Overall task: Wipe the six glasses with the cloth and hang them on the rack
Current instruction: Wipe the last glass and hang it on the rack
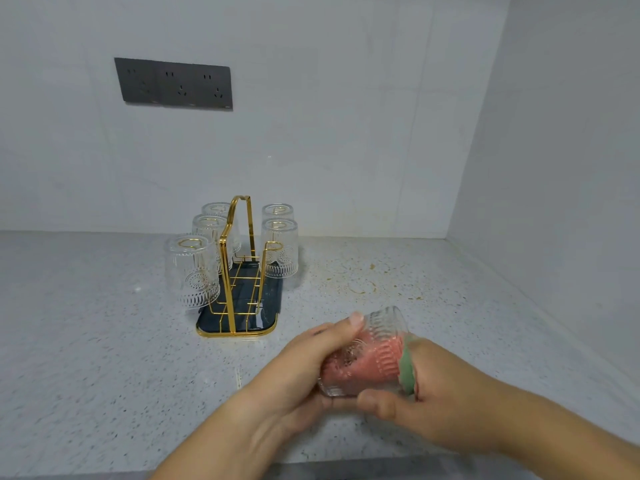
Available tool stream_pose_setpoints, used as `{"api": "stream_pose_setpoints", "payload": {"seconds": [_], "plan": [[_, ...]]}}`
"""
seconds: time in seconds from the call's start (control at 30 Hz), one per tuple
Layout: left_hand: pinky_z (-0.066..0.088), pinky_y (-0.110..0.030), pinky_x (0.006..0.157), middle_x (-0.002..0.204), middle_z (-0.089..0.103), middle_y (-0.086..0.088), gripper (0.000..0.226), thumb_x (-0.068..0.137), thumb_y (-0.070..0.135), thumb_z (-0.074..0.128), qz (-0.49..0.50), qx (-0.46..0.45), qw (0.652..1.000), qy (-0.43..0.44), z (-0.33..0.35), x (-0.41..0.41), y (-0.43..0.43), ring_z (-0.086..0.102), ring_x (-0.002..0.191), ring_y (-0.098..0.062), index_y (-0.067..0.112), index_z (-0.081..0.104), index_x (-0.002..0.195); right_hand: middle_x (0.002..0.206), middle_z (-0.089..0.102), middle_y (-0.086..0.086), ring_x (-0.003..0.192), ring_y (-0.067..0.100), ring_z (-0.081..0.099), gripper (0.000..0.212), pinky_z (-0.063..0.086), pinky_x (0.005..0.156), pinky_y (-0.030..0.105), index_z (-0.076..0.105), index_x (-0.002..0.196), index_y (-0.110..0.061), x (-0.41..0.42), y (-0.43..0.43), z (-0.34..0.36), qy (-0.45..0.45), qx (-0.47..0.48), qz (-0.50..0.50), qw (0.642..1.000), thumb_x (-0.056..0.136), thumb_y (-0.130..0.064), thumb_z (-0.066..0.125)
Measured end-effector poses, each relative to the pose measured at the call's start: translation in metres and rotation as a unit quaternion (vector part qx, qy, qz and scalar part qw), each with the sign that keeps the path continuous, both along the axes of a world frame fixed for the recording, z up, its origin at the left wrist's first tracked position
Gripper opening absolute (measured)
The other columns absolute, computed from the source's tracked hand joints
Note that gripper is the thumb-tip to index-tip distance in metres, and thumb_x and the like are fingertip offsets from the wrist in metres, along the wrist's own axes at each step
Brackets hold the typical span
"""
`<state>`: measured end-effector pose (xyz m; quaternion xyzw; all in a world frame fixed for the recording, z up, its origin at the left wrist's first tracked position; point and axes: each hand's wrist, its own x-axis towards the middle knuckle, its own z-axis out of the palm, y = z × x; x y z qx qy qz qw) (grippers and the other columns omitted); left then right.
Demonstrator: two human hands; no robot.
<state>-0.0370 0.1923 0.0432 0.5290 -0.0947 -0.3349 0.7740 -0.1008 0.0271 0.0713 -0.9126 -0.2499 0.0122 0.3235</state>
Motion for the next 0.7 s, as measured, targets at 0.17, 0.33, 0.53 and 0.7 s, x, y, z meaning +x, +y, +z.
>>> {"api": "stream_pose_setpoints", "payload": {"seconds": [0.17, 0.33, 0.53, 0.7], "plan": [[0.058, -0.043, 0.088, 0.108, 0.078, -0.016, 0.059, 0.086, 0.063, 0.061, -0.056, 0.033, 0.997, 0.049, -0.001, 0.004, 0.004, 0.073, 0.087, -0.026, 0.011, 0.083, 0.103, 0.082, 0.069, -0.014, 0.077, 0.001, 0.065, 0.027, 0.047, 0.074, 0.012, 0.070, 0.088, -0.021, 0.000, -0.007, -0.013, -0.010, 0.048, -0.053, 0.997, 0.105, -0.031, 0.052], [0.062, -0.047, 0.079, 0.119, 0.073, -0.020, 0.080, 0.082, 0.079, 0.056, 0.024, 0.040, 0.992, -0.114, -0.020, -0.002, -0.002, 0.073, 0.087, -0.026, 0.016, 0.065, 0.130, 0.088, 0.080, -0.006, 0.078, 0.012, 0.073, 0.044, 0.050, 0.068, 0.019, 0.081, 0.091, -0.032, 0.001, 0.001, -0.007, 0.133, 0.273, -0.183, 0.935, 0.090, -0.063, 0.050], [0.042, -0.028, 0.045, 0.069, 0.062, 0.004, 0.043, 0.085, 0.065, 0.062, 0.150, 0.017, 0.967, -0.206, -0.019, -0.008, -0.007, 0.053, 0.054, -0.012, 0.023, 0.059, 0.090, 0.099, 0.080, -0.003, 0.098, 0.033, 0.072, 0.043, 0.056, 0.087, 0.042, 0.077, 0.105, -0.028, -0.003, 0.010, -0.004, 0.144, 0.279, -0.147, 0.938, 0.094, -0.061, 0.052], [0.025, -0.016, 0.038, 0.055, 0.048, -0.002, 0.052, 0.085, 0.066, 0.059, 0.029, 0.056, 0.998, 0.031, -0.004, 0.000, -0.002, 0.036, 0.037, -0.011, 0.019, 0.066, 0.065, 0.100, 0.060, -0.036, 0.108, -0.002, 0.058, 0.008, 0.042, 0.108, 0.032, 0.059, 0.105, -0.044, -0.003, 0.003, -0.008, -0.132, -0.109, -0.005, 0.985, 0.101, -0.047, 0.054]]}}
